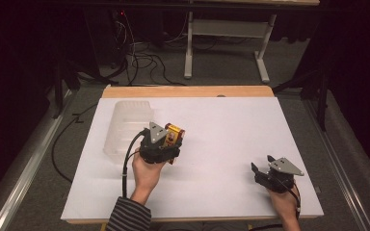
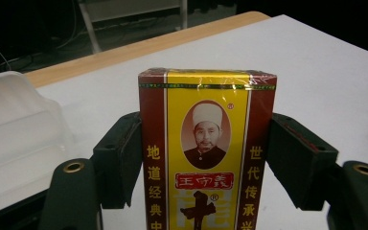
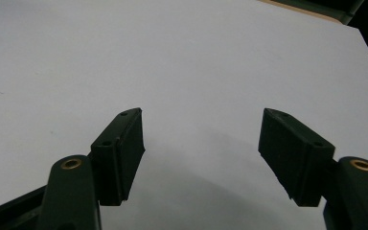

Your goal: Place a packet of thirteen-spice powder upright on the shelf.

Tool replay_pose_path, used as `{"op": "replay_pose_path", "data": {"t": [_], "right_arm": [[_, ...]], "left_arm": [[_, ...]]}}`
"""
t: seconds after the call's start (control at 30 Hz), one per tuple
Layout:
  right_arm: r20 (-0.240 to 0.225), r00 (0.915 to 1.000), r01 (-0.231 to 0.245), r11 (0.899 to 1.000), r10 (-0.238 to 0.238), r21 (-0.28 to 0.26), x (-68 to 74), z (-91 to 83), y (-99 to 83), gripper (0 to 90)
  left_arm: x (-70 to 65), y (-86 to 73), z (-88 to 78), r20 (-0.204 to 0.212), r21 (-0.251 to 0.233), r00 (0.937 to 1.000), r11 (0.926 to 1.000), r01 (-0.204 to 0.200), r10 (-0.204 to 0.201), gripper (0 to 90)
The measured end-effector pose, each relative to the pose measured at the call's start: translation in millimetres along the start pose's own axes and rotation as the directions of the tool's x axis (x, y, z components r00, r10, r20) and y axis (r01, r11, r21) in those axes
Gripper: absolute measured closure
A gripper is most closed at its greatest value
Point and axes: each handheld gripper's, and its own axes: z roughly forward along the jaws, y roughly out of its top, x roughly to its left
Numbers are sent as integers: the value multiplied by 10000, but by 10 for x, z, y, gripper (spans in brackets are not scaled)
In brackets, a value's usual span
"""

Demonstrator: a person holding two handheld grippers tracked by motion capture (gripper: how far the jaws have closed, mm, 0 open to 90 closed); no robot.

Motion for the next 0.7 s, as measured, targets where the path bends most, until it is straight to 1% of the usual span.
{"op": "replay_pose_path", "data": {"t": [0.17, 0.23, 0.3, 0.4, 0.43, 0.53, 0.67, 0.7], "right_arm": [[3, 10000, 11, 10000, -11, 2, 1, 0, 0, 329], [-2, 10000, 28, 10000, -28, 6, 1, 1, 1, 329], [-1, 10000, 28, 10000, -28, 24, 2, 1, 1, 329], [-1, 10000, 15, 10000, -15, 64, 8, 2, 2, 329], [-1, 10000, 15, 10000, -15, 64, 8, 2, 2, 329], [-8, 10000, -10, 10000, 10, 61, 6, 3, 2, 329], [-12, 10000, 40, 10000, -40, 59, 6, 4, 3, 329], [-16, 10000, 6, 10000, -6, 65, 6, 4, 2, 329]], "left_arm": [[47, -3, -31, -159, -106, 9999, 9999, 67, -69, 328], [90, -6, -61, -301, -137, 9995, 9999, 96, -100, 328], [100, -8, -68, -332, -190, 9994, 9997, 129, -135, 328], [162, -8, -133, -468, -426, 9986, 9988, 222, -242, 328], [162, -8, -133, -468, -426, 9986, 9988, 222, -242, 328], [230, -6, -185, -647, -506, 9972, 9982, 336, -369, 328], [273, -10, -204, -795, -525, 9960, 9980, 362, -404, 328], [302, -15, -211, -902, -510, 9950, 9979, 390, -435, 328]]}}
